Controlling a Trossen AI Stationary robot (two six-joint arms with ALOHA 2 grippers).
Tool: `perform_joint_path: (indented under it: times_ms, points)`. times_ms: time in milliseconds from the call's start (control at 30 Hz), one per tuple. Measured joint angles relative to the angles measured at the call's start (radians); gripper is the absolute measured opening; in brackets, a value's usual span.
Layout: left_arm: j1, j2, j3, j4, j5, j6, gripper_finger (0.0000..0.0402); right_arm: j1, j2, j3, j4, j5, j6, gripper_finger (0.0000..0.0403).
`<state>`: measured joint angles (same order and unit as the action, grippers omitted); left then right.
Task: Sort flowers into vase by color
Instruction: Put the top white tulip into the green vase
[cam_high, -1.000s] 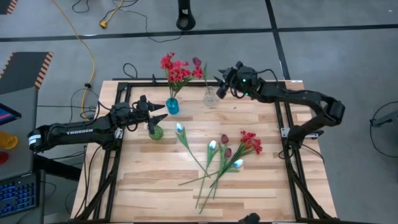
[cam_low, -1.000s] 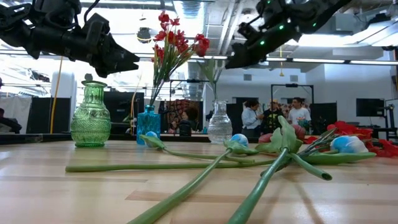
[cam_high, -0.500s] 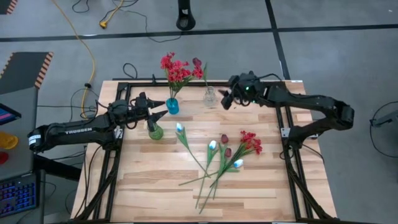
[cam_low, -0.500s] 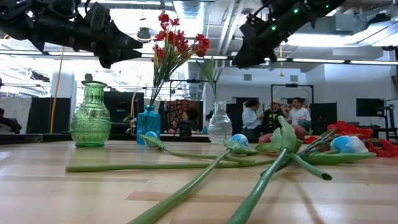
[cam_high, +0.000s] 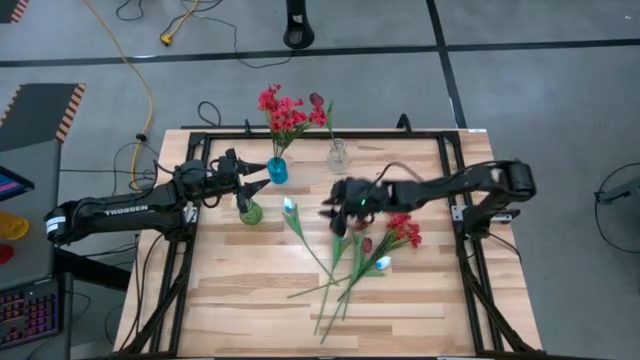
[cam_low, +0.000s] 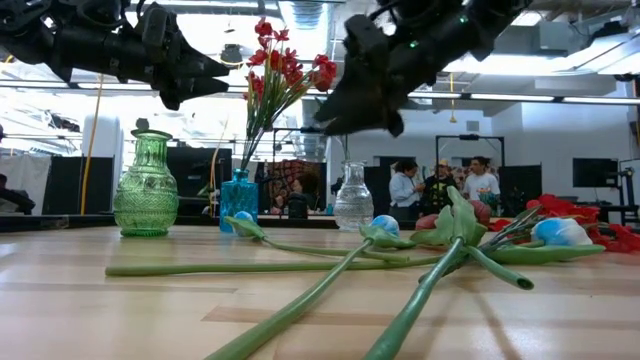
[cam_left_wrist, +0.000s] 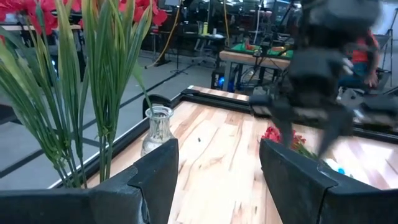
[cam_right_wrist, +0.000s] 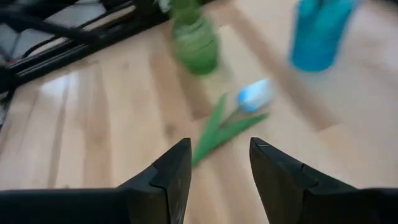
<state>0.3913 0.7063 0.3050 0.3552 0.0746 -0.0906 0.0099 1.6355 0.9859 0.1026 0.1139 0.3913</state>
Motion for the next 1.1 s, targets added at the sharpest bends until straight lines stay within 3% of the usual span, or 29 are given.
perform_joint_path:
  times_ms: [200,600,767,1100]
  points:
    - [0.000,0.000,0.000,-0.003,0.000,0.000,0.0212,0.106,0.164,0.033,0.128,0.104,0.038,0.0174]
    - [0.000,0.000,0.001,-0.008,0.000,-0.003,0.0212,0.141,0.447,0.275,0.040,0.180,0.022,0.0159]
    - [0.000,0.000,0.001,-0.009,0.000,-0.004,0.0212,0.136,0.510,0.395,-0.164,0.283,0.020,0.0159]
    - [0.000,0.000,0.001,-0.033,0.000,-0.004,0.0212,0.127,0.546,0.454,-0.200,0.233,0.020,0.0159]
